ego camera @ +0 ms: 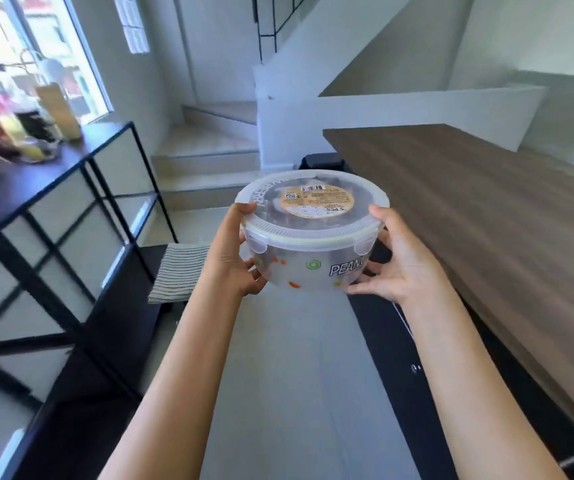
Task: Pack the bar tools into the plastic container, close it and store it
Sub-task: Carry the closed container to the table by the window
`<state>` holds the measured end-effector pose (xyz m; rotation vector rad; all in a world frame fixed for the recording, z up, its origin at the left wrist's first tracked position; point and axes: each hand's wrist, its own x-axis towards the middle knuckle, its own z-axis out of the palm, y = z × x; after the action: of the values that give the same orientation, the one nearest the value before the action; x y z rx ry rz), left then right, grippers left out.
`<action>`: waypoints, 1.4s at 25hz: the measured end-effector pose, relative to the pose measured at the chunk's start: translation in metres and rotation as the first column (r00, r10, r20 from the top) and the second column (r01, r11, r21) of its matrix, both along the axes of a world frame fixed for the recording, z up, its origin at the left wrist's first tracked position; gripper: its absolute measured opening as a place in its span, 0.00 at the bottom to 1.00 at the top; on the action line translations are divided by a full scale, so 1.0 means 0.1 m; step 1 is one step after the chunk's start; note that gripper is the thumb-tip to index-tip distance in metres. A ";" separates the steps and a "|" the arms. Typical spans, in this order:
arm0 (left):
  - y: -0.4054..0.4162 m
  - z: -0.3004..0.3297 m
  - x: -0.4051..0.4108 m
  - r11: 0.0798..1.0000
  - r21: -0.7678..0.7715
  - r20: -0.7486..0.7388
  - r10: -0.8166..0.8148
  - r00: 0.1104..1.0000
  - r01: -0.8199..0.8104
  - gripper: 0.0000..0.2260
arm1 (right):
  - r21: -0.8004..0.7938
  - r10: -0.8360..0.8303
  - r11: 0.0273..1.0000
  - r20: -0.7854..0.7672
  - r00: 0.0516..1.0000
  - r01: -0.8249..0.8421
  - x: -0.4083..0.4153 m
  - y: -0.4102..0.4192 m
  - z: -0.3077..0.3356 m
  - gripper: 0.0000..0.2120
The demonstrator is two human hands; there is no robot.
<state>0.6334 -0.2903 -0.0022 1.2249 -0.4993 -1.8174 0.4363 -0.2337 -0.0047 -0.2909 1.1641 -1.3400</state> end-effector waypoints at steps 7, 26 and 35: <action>0.26 -0.02 1.69 0.918 -0.017 -0.002 0.397 0.918 -0.397 0.17 | -0.003 0.446 0.895 0.014 0.895 -0.446 1.63 -0.65 0.02 0.20; 1.43 -0.06 3.81 0.187 -0.045 -0.002 0.982 0.187 -0.981 0.22 | -0.026 0.995 0.094 0.016 0.094 -0.995 4.93 -1.11 -0.01 0.35; 1.84 -0.14 4.64 -0.046 -0.044 -0.018 0.999 -0.045 -0.998 0.20 | -0.046 0.989 -0.149 -0.033 -0.147 -0.988 6.22 -0.83 -0.11 0.37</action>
<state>1.0974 -0.1059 -0.0158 1.0210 0.4174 -0.3854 1.0584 -0.3172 -0.0156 -1.0114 0.4523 0.1600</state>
